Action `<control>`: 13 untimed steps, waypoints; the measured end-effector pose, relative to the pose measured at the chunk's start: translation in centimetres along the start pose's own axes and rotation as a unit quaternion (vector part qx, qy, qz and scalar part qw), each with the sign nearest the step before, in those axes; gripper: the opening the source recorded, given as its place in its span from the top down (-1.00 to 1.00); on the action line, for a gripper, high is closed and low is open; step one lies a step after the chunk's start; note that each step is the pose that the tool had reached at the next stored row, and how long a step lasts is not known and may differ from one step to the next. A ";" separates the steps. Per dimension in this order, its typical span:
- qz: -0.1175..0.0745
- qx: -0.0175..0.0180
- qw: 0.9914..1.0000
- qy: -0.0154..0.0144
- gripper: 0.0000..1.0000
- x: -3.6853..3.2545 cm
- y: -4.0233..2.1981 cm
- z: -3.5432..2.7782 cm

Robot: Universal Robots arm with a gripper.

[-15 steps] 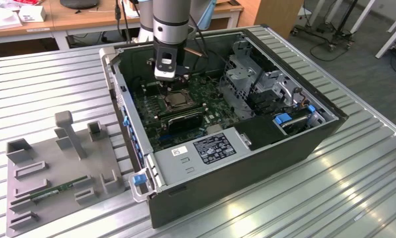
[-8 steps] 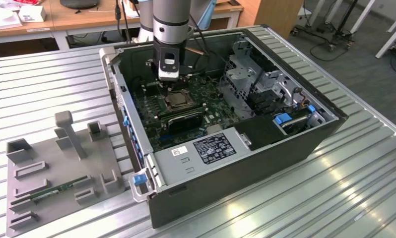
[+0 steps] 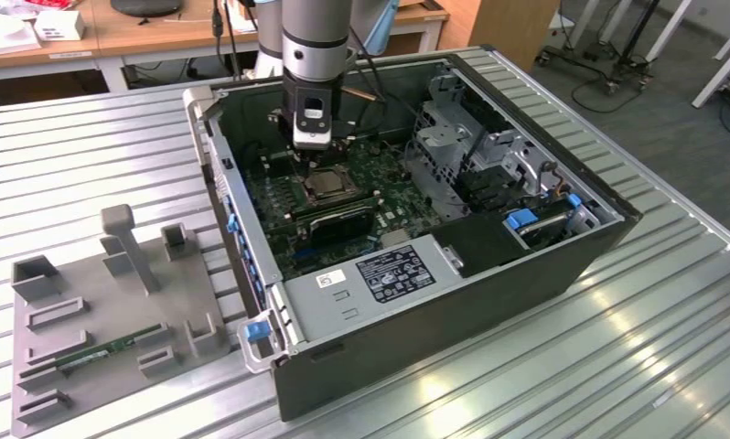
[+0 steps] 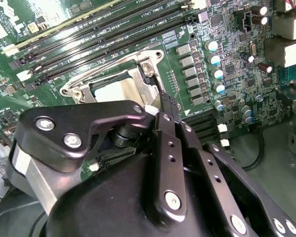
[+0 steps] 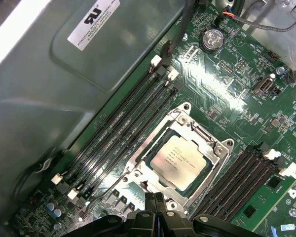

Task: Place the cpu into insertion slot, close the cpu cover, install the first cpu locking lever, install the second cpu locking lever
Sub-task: 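Close the cpu cover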

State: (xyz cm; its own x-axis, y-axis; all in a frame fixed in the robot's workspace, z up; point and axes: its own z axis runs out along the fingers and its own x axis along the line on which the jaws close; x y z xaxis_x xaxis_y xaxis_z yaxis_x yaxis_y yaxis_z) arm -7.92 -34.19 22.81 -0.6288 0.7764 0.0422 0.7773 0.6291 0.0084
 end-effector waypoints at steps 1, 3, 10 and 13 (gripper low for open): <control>-0.001 0.000 1.000 0.000 0.79 0.00 0.00 0.00; -0.006 0.000 1.000 0.000 0.79 0.00 0.00 0.00; -0.038 0.002 0.999 0.000 0.79 0.00 0.00 0.03; -0.044 0.002 0.999 0.000 0.79 0.00 0.00 0.03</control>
State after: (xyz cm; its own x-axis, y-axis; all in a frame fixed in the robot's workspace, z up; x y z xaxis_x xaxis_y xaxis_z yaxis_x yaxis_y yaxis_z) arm -7.92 -34.19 22.79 -0.6941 0.7187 0.0422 0.7195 0.6944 0.0083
